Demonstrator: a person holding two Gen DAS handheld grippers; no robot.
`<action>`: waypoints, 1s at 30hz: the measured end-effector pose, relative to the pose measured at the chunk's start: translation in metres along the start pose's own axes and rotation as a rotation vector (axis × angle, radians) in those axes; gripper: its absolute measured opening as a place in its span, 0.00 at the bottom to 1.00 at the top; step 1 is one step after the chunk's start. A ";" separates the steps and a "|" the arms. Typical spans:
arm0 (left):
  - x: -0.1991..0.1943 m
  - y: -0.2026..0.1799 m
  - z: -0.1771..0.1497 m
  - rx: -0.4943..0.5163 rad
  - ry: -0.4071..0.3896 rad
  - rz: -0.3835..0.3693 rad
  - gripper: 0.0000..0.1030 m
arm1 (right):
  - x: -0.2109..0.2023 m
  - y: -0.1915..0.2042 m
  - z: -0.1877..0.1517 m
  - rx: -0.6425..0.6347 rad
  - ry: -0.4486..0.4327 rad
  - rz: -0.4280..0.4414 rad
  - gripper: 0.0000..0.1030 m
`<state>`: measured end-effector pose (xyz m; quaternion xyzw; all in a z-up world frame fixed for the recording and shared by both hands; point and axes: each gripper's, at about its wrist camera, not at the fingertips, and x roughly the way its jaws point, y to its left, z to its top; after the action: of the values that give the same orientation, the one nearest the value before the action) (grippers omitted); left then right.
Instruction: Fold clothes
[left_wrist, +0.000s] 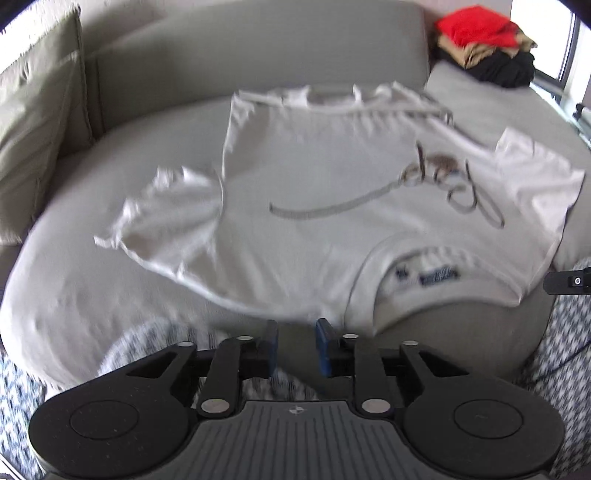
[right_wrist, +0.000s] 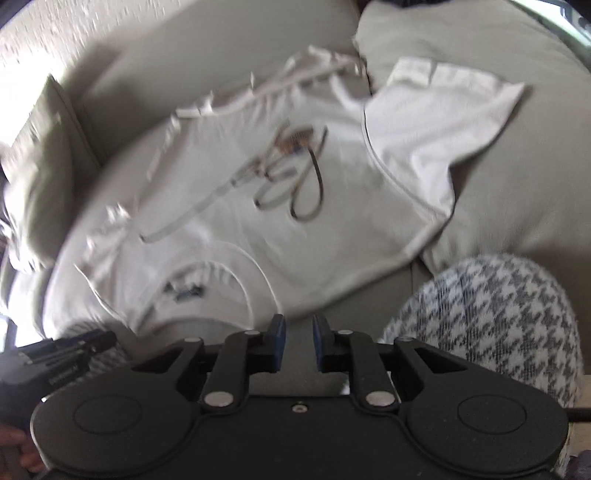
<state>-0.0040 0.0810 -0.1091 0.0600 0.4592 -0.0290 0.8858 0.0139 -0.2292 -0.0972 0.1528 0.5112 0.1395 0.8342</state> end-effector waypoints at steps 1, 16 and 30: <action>0.001 0.000 0.005 -0.009 -0.003 -0.008 0.31 | -0.001 0.002 0.003 -0.009 -0.017 0.001 0.16; 0.034 -0.023 0.005 0.020 0.084 -0.112 0.29 | 0.037 0.020 0.005 -0.081 0.058 -0.010 0.14; -0.058 0.032 0.057 -0.072 -0.213 -0.116 0.24 | -0.066 0.059 0.059 -0.019 -0.139 0.234 0.36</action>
<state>0.0117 0.1051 -0.0263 -0.0017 0.3658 -0.0698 0.9281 0.0332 -0.2079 0.0051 0.2129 0.4295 0.2300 0.8469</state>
